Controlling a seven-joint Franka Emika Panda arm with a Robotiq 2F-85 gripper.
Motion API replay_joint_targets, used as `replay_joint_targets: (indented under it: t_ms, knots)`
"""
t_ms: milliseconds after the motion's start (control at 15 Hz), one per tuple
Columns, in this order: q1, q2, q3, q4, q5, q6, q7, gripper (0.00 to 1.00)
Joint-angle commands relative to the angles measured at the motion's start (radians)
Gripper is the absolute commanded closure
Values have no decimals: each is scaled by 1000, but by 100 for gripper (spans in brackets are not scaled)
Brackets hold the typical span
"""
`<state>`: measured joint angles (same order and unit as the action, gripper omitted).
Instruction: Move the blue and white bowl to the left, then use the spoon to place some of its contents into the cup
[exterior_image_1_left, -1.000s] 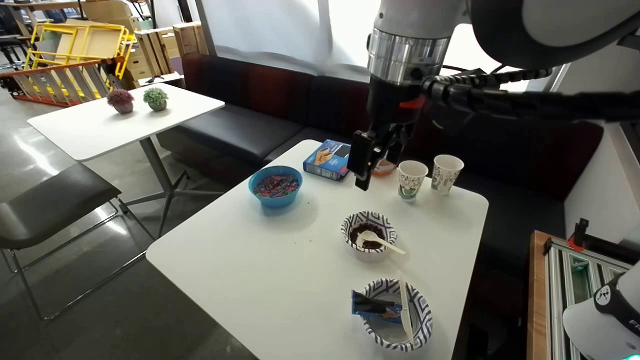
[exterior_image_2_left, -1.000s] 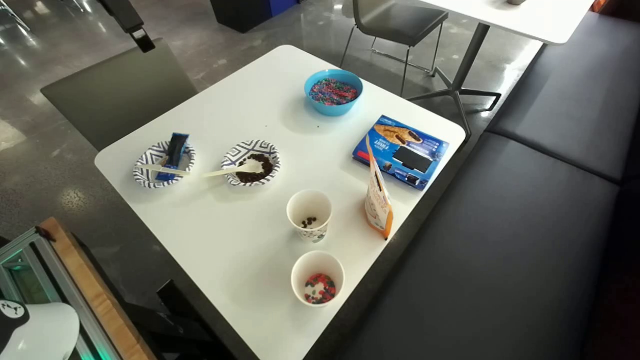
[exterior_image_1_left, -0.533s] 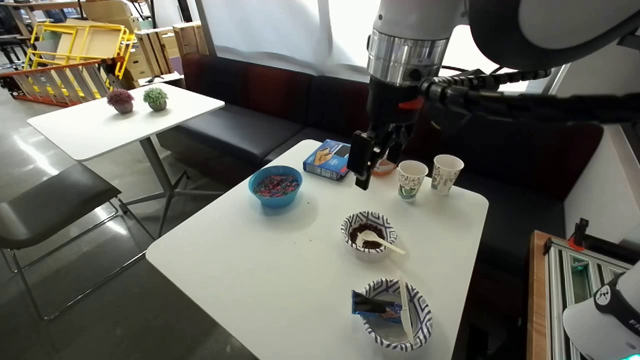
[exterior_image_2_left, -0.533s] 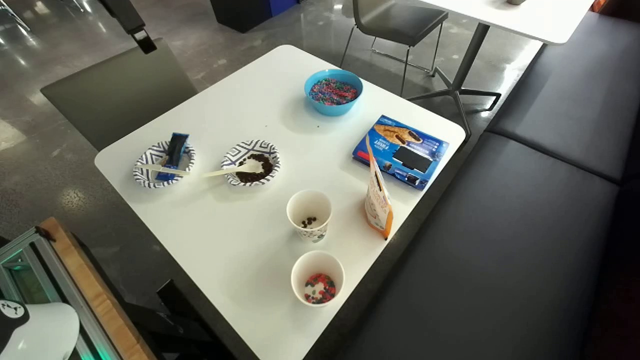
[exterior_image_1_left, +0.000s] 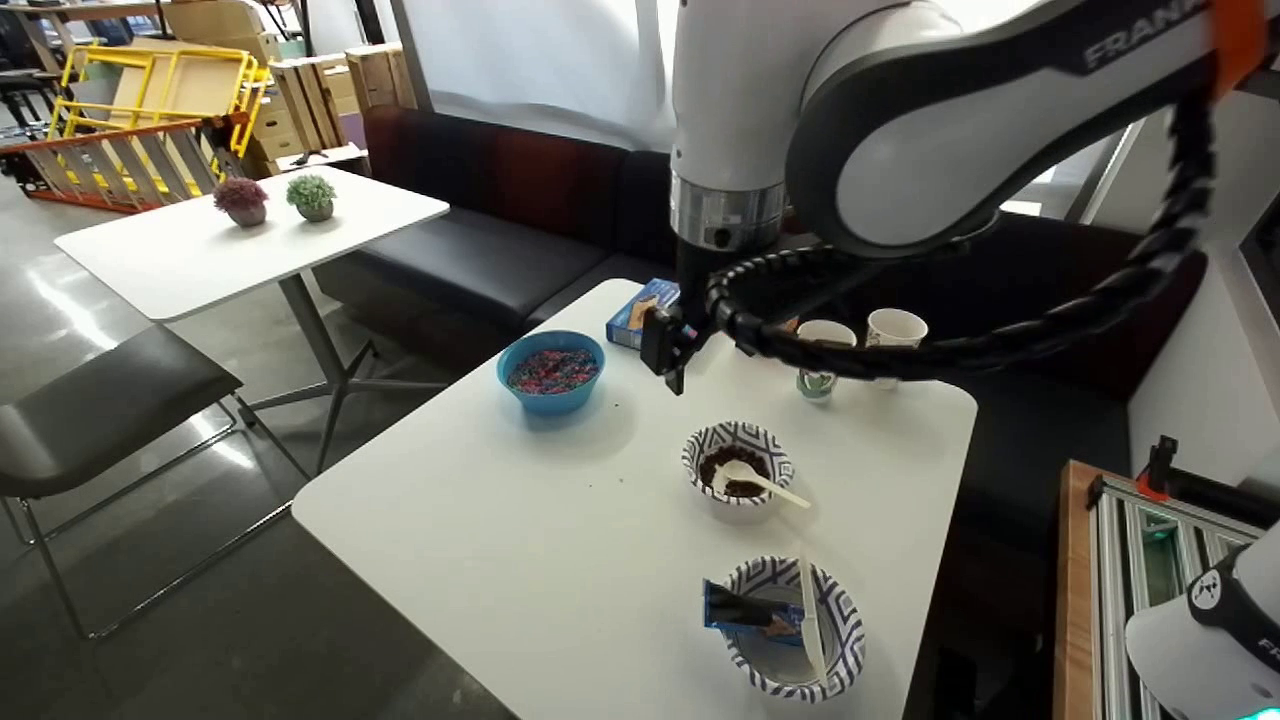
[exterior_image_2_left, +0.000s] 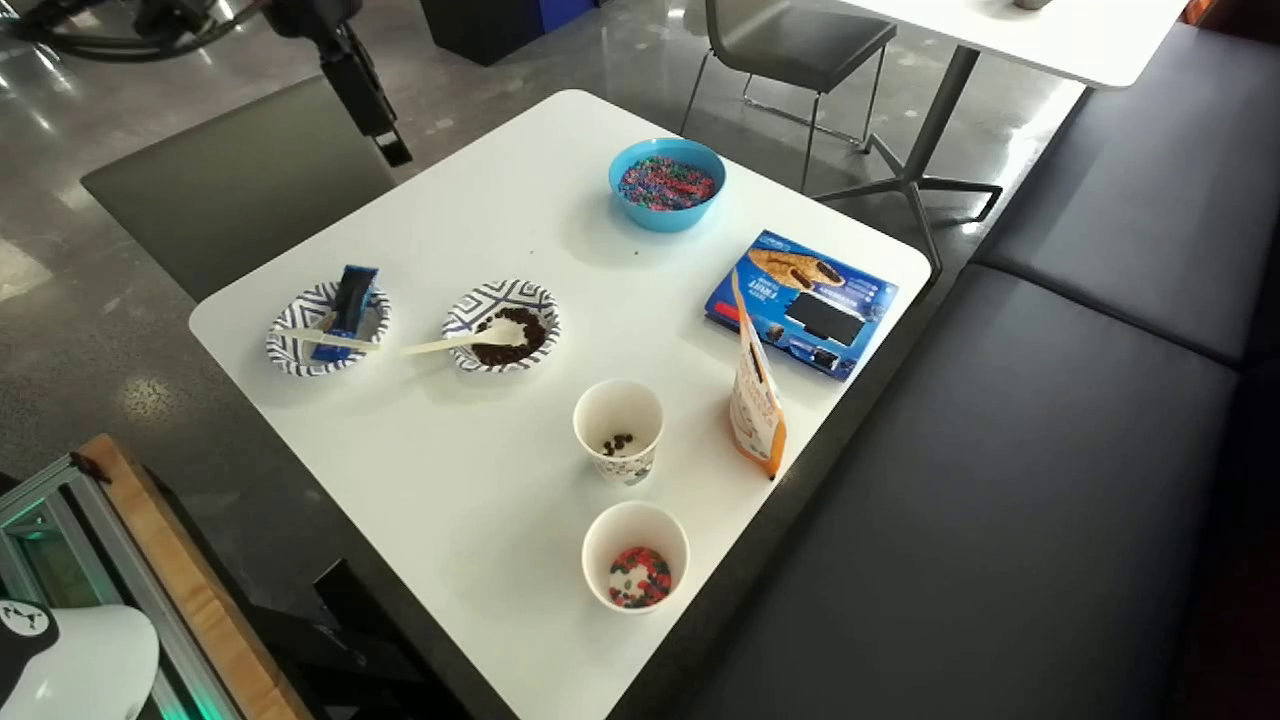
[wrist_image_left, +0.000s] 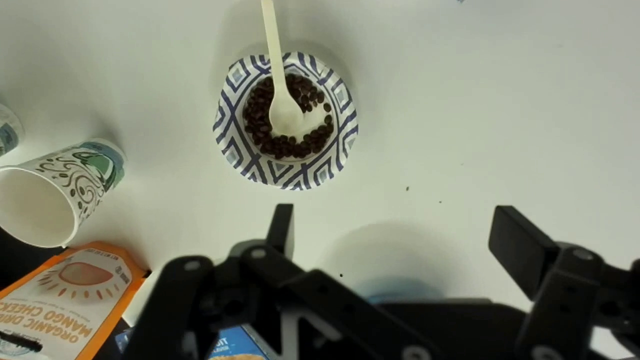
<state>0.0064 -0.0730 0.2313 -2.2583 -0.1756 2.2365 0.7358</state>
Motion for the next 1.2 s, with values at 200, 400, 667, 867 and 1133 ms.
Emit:
replay_joint_targets:
  t_ms: [200, 400, 667, 867, 1133]
  knots:
    - [64, 288, -101, 167, -148, -33, 192, 0]
    - [105, 384, -139, 217, -130, -37, 192, 0]
    - [163, 489, -191, 280, -126, -35, 237, 0]
    - [191, 548, -223, 323, -114, -60, 266, 0]
    - [199, 603, -252, 369, -101, -74, 263, 0]
